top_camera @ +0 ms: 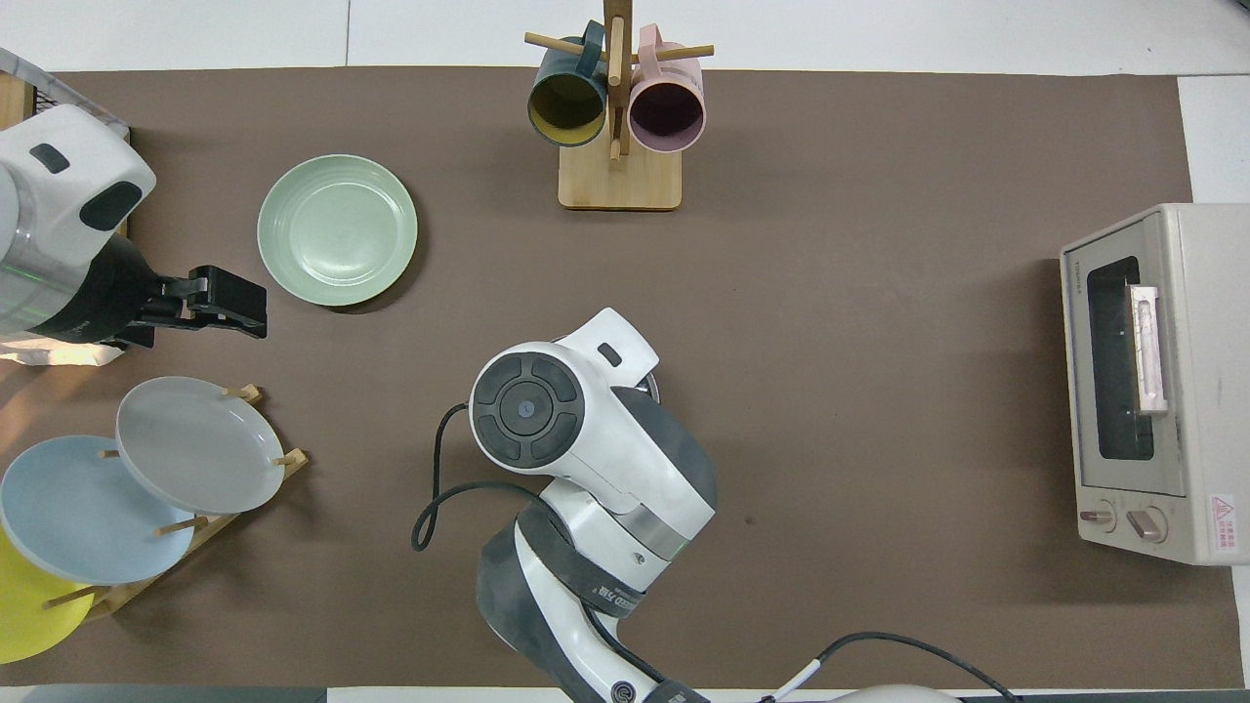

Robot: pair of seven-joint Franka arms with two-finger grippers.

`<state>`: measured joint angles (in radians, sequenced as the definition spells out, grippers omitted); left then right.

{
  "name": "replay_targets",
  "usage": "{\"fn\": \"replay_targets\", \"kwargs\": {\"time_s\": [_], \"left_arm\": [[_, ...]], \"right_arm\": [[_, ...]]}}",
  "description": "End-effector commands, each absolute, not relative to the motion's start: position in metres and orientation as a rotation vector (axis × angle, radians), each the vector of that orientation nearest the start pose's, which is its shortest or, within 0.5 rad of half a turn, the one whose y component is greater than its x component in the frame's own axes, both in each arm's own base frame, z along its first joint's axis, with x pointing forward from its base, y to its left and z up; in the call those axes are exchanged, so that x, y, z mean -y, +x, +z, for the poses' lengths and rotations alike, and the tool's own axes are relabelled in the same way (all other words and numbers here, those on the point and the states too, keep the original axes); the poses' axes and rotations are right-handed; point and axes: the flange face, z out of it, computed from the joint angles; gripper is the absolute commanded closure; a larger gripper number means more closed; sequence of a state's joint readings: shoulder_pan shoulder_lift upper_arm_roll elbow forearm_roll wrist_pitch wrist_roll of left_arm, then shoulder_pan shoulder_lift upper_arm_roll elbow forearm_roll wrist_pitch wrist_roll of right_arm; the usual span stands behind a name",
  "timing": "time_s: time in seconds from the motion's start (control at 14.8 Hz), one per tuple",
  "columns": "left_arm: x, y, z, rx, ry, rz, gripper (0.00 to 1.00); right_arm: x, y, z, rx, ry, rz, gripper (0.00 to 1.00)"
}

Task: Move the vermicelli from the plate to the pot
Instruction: 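Move the glass lid over the pot with the right gripper, then lower the lid onto the pot and open the right gripper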

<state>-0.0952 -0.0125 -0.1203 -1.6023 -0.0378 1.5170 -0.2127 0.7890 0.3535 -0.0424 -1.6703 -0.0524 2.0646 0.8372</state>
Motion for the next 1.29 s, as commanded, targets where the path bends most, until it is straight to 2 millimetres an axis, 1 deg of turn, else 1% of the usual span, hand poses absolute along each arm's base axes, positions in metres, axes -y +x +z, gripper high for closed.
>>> {"fn": "replay_targets", "kwargs": {"time_s": [0.0, 0.14, 0.27, 0.34, 0.41, 0.47, 0.61, 0.68, 0.75, 0.88, 0.95, 1.02, 1.08, 1.15, 1.22], "left_arm": [[0.114, 0.530, 0.615, -0.006, -3.181, 0.106, 0.00], [0.114, 0.530, 0.616, -0.003, -3.182, 0.103, 0.00], [0.113, 0.530, 0.616, -0.003, -3.182, 0.103, 0.00], [0.112, 0.530, 0.616, 0.002, -3.182, 0.101, 0.00], [0.112, 0.530, 0.616, -0.001, -3.182, 0.101, 0.00], [0.111, 0.529, 0.615, 0.002, -3.181, 0.103, 0.00], [0.111, 0.529, 0.615, 0.004, -3.181, 0.103, 0.00], [0.111, 0.529, 0.615, 0.004, -3.181, 0.103, 0.00], [0.110, 0.529, 0.615, 0.007, -3.181, 0.103, 0.00], [0.108, 0.526, 0.619, 0.023, -3.178, 0.112, 0.00], [0.107, 0.526, 0.619, 0.025, -3.179, 0.108, 0.00], [0.107, 0.527, 0.619, 0.026, -3.180, 0.103, 0.00], [0.106, 0.527, 0.619, 0.028, -3.178, 0.105, 0.00], [0.107, 0.527, 0.619, 0.028, -3.180, 0.105, 0.00], [0.107, 0.527, 0.619, 0.028, -3.180, 0.105, 0.00]], "right_arm": [[-0.418, 0.506, 0.436, -0.191, -3.128, -0.147, 0.00], [-0.393, 0.522, 0.462, -0.169, -3.138, -0.140, 0.00], [-0.360, 0.542, 0.491, -0.119, -3.160, -0.106, 0.00], [-0.339, 0.552, 0.504, -0.128, -3.172, -0.085, 0.00], [-0.312, 0.559, 0.520, -0.131, -3.176, -0.076, 0.00], [-0.293, 0.562, 0.531, -0.128, -3.180, -0.067, 0.00], [-0.246, 0.560, 0.563, -0.206, -3.185, -0.035, 0.00], [-0.220, 0.557, 0.580, -0.236, -3.187, -0.018, 0.00], [-0.190, 0.553, 0.595, -0.226, -3.190, 0.011, 0.00], [-0.130, 0.549, 0.614, -0.186, -3.197, 0.072, 0.00], [-0.107, 0.544, 0.624, -0.173, -3.195, 0.072, 0.00], [-0.092, 0.534, 0.632, -0.178, -3.193, 0.074, 0.00], [-0.075, 0.528, 0.630, -0.213, -3.195, 0.111, 0.00], [-0.061, 0.522, 0.632, -0.182, -3.192, 0.118, 0.00], [-0.056, 0.520, 0.633, -0.086, -3.190, 0.119, 0.00]]}}
